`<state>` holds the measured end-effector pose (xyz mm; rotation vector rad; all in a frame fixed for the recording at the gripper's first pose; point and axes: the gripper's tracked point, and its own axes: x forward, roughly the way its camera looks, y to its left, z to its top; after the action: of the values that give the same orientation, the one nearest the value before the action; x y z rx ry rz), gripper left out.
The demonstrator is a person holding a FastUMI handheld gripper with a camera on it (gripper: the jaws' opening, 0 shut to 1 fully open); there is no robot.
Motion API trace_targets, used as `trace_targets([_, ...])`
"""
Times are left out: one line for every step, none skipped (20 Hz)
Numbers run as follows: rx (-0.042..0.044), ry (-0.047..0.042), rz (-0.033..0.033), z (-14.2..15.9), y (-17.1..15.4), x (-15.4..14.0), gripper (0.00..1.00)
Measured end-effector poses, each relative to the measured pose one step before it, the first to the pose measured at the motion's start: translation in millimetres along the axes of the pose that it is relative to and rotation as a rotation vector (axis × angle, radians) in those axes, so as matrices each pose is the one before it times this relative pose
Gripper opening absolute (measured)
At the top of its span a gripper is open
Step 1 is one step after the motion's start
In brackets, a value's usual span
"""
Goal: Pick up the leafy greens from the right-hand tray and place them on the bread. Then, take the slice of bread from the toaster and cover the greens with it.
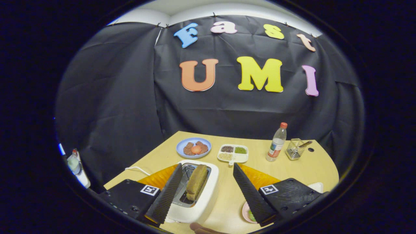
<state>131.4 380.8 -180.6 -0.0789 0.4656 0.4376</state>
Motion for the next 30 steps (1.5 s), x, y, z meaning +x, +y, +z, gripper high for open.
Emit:
trace_targets([0.00290,0.02326,-0.00376,-6.58,7.75,8.56,0.96])
trace_targets([0.00940,0.01676,-0.00888,-5.12,2.18,7.45,0.96])
trace_targets([0.01432,0.01948,-0.01343,-4.14,2.14,8.36,0.97])
trace_targets([0.01365,0.02043,-0.01525,-4.77,1.02,8.33,0.97])
trace_targets([0.00004,0.02526,-0.00874,-4.61,0.67,7.05,0.97])
trace_targets([-0.00835,0.01866,-0.00345,-2.58,1.01,5.09,0.97])
trace_targets([-0.00001,0.01012,-0.01083,0.52,-1.25,3.04,0.97])
trace_targets([-0.00350,0.00543,-0.01129,-0.11,-1.97,2.13,0.97])
trace_targets([-0.00486,0.00533,-0.00996,0.88,-1.82,1.39,0.97])
trace_targets([0.00360,0.00864,-0.00036,-2.82,0.38,0.64,0.92])
trace_targets([0.01007,0.01866,0.00188,-3.50,1.11,2.79,0.87])
trace_targets([0.01170,0.02131,-0.00323,-4.06,-1.70,0.94,0.82])
trace_targets([0.01515,0.01503,-0.00452,-2.71,-0.62,1.44,0.78])
trace_targets([0.01103,0.01533,-0.00430,-1.97,0.38,1.70,0.75])
trace_targets([0.00409,0.01610,-0.00706,-2.21,-1.08,2.06,0.69])
trace_targets([0.00404,0.01038,-0.01881,-3.04,-3.39,1.18,0.63])
trace_targets([-0.00588,-0.00795,-0.00763,3.41,-1.42,-0.99,0.54])
trace_targets([-0.01532,-0.00427,-0.00013,1.63,-0.05,-0.59,0.44])
trace_targets([-0.01022,0.00325,-0.00339,-0.79,-0.14,0.61,0.35])
trace_targets([-0.00620,0.00313,0.00652,-1.37,2.85,-5.03,0.20])
trace_targets([-0.00375,-0.00450,0.00263,1.89,1.65,-4.38,0.18])
trace_targets([-0.00423,-0.00538,-0.00196,2.87,-0.16,-5.01,0.18])
trace_targets([0.00117,-0.01204,-0.00314,4.94,-0.46,-6.18,0.13])
trace_targets([0.00103,-0.01506,-0.00078,7.30,0.77,-7.01,0.13])
trace_targets([0.00419,-0.01657,-0.00061,7.78,0.39,-7.65,0.13])
trace_targets([0.00212,-0.02226,0.00354,8.89,0.50,-7.86,0.13])
trace_targets([-0.00459,-0.02298,-0.00237,11.70,-1.06,-10.34,0.13])
trace_targets([0.00066,-0.02898,-0.00547,12.04,-2.83,-9.33,0.13])
trace_targets([0.00375,-0.02808,0.00000,13.85,-1.31,-10.61,0.13])
trace_targets([0.00507,-0.02220,-0.00502,11.11,-3.82,-9.11,0.13])
